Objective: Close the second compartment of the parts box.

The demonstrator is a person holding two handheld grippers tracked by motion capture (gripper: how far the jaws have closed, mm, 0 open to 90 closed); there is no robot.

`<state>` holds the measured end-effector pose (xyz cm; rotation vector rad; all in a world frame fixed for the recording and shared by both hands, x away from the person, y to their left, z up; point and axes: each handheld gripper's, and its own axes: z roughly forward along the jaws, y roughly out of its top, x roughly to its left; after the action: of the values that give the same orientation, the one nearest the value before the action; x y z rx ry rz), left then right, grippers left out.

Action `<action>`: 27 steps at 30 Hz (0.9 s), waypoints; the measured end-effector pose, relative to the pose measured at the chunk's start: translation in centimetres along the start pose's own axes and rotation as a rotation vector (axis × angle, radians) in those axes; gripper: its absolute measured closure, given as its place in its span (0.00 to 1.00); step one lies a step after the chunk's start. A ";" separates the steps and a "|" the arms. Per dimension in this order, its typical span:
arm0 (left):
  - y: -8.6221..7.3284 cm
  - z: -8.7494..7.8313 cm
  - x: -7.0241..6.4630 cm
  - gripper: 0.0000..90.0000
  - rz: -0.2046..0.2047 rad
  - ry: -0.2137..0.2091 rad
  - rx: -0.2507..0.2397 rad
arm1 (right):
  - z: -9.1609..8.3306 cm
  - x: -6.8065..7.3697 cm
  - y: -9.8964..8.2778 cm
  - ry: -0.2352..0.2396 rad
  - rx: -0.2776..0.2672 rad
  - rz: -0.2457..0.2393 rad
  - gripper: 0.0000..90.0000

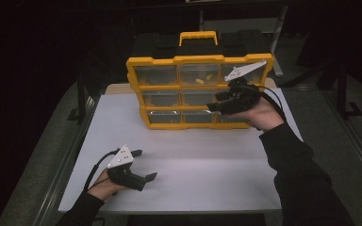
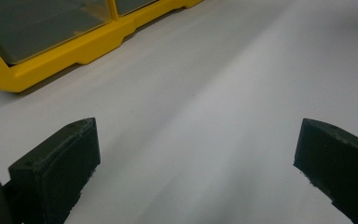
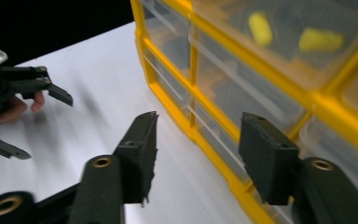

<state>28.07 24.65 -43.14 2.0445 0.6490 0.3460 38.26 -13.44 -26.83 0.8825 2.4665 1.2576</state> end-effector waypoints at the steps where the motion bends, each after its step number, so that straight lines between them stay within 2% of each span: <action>1: 0.0 0.0 0.0 0.00 0.000 0.000 0.001 | 0.1 0.0 -0.4 -0.008 -0.003 0.006 0.45; 7: 0.0 0.0 0.1 0.00 0.000 0.000 0.003 | 0.2 0.2 -3.1 -0.029 -0.024 0.020 0.34; 15: 0.0 0.0 0.2 0.00 -0.002 0.003 0.002 | 0.6 0.9 -6.8 -0.027 -0.038 0.039 0.19; 27: -0.1 -0.2 0.3 0.00 -0.004 0.008 0.002 | 1.0 1.6 -12.0 -0.031 -0.047 0.065 0.07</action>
<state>28.21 24.95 -43.11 2.0446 0.6586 0.3507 32.59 -17.20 -36.87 0.9701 2.3930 1.3071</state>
